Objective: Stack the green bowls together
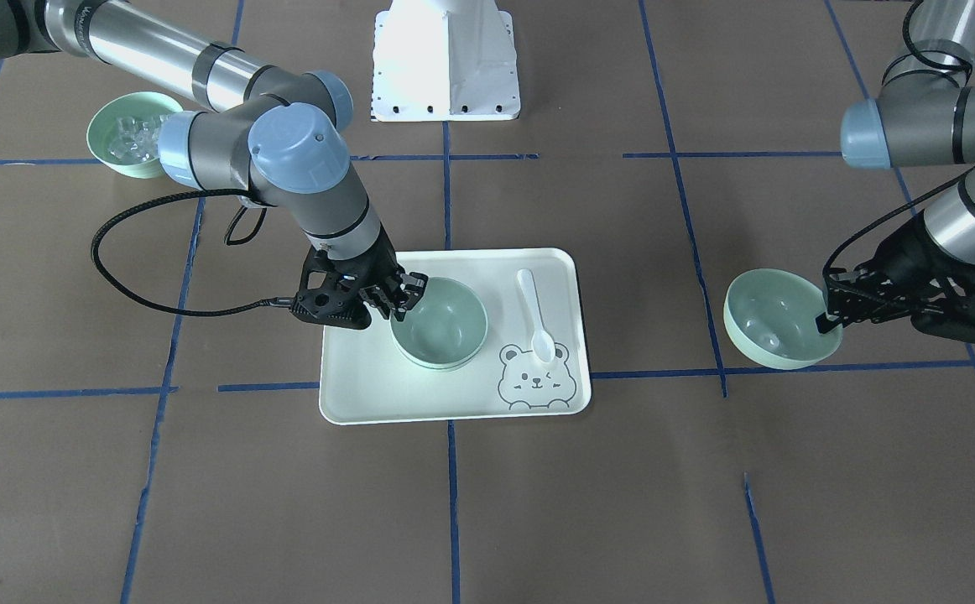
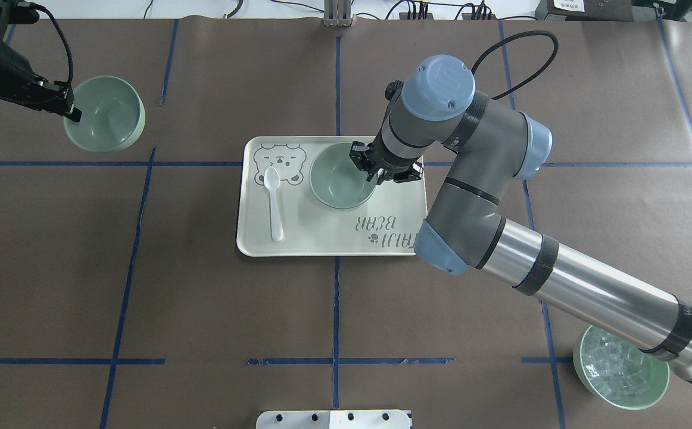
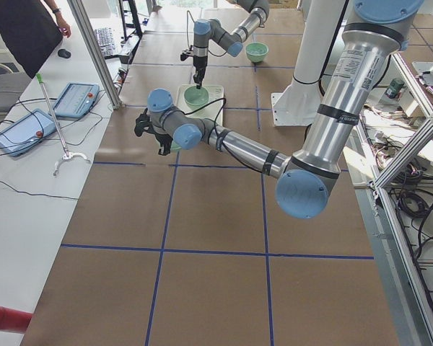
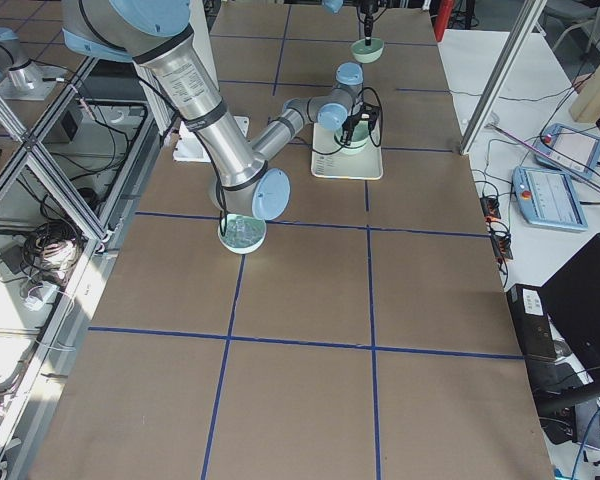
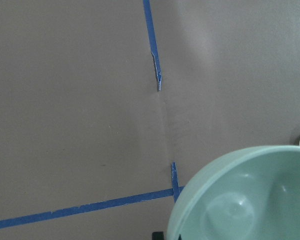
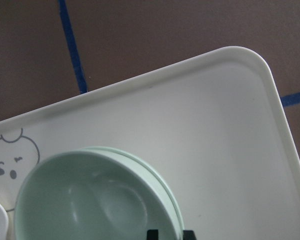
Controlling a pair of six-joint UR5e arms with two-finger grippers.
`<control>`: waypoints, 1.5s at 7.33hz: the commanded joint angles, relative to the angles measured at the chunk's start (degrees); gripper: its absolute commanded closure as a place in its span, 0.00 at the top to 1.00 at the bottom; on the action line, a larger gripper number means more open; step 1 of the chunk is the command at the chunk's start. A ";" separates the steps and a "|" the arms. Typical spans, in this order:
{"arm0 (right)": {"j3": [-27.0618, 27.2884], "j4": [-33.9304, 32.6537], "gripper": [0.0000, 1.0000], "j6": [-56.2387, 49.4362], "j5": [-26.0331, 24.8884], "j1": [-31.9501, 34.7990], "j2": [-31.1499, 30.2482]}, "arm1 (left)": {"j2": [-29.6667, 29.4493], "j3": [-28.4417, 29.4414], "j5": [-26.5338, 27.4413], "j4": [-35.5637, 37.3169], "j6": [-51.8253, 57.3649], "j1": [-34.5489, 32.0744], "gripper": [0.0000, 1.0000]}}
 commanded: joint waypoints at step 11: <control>9.89 0.87 1.00 -23.07 11.53 16.05 -19.24 | -27.30 7.89 15.16 11.48 -39.46 23.62 0.00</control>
